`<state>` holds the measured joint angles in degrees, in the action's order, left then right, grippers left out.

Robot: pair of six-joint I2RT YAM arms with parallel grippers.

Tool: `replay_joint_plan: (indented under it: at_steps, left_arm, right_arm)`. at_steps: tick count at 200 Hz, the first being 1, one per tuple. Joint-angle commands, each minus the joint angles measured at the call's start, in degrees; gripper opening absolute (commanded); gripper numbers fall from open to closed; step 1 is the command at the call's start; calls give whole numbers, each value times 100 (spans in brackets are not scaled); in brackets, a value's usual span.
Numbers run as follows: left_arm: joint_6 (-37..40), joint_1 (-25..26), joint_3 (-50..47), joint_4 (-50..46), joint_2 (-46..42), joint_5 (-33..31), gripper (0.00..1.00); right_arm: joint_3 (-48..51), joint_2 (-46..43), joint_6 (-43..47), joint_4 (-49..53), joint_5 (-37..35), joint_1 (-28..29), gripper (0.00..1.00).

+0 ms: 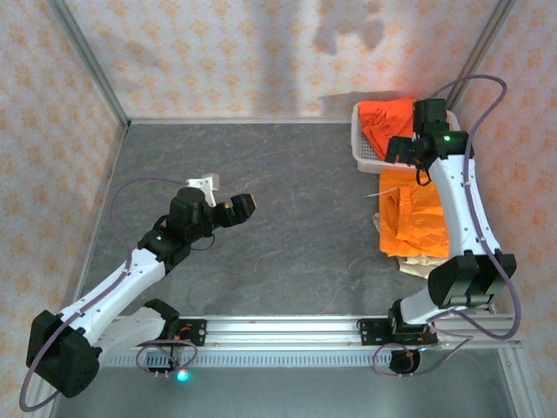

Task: Fold and stack the shorts

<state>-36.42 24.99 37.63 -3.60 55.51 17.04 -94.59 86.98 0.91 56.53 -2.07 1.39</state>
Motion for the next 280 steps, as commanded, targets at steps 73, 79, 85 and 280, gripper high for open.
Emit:
replay_joint_plan:
  at_steps: [73, 79, 85, 280]
  left_arm:
    - [-23, -102, -43, -357, -203, 0, 100]
    - [-16, -104, -35, -378, -211, 2, 100]
    - [-6, -108, -30, -401, -235, -11, 100]
    - [161, -106, 76, -1028, -74, -200, 100]
  right_arm:
    - [-2635, 3228, -710, -880, 20, 37, 99]
    - [-2888, 3455, -734, -855, 14, 29, 99]
    - [-3171, 3683, -763, -828, 5, 16, 99]
    - [-6159, 7253, -2702, -1698, 1446, -490, 78]
